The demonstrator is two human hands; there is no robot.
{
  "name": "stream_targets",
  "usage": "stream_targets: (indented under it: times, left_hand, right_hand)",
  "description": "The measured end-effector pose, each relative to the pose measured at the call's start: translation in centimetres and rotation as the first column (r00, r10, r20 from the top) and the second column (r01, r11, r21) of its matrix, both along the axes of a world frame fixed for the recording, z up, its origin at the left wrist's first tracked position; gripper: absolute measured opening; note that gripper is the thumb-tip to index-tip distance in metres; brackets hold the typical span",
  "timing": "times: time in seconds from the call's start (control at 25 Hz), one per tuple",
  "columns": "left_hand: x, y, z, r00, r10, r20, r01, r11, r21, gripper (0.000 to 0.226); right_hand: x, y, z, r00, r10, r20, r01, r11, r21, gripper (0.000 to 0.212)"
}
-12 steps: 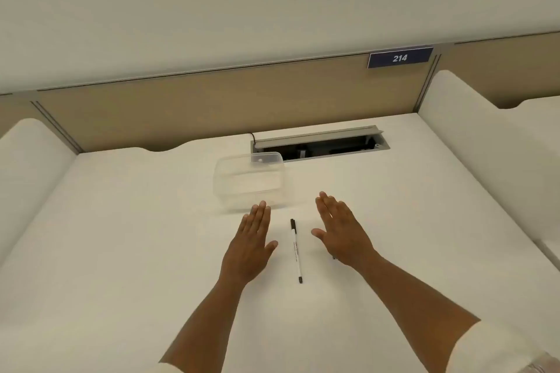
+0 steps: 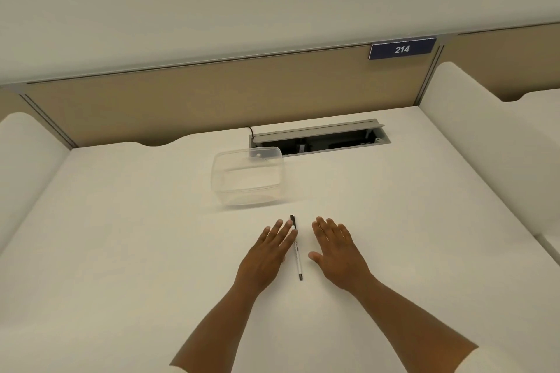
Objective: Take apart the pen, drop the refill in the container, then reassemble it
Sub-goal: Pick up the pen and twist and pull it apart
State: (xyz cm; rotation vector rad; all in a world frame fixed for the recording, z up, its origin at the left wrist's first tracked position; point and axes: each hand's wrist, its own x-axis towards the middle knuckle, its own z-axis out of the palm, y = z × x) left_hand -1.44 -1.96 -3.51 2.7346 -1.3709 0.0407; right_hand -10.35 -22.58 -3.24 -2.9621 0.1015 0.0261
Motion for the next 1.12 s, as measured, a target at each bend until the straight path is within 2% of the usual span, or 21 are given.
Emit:
stream_targets:
  times: [0.12,0.56,0.92,1.12]
  left_hand:
    - [0.3,-0.3,-0.1,1.0,-0.023,-0.015,0.024,1.0,0.02,0.064]
    - [1.3,-1.2,0.0,0.996,-0.067,-0.051,0.066,0.998,-0.017,0.038]
    - [1.6,-0.9,0.1,0.997,-0.069,-0.026,0.066,0.995,-0.076,0.011]
    - [1.2,-0.1,0.1,0.999,-0.041,-0.025,0.039,0.996,-0.079,0.009]
  right_hand:
    - [-0.1,0.3,-0.3,0.999,0.031,-0.016,-0.032,0.998,-0.049,0.064]
    - [0.4,-0.3,-1.2,0.996,0.088,-0.024,-0.091,0.988,-0.127,0.054]
    - [0.3,-0.2,-1.8,0.995,0.1,0.008,-0.099,0.987,-0.13,0.056]
    - [0.3,0.0,-1.8,0.995,0.097,-0.015,-0.098,0.986,-0.137,0.054]
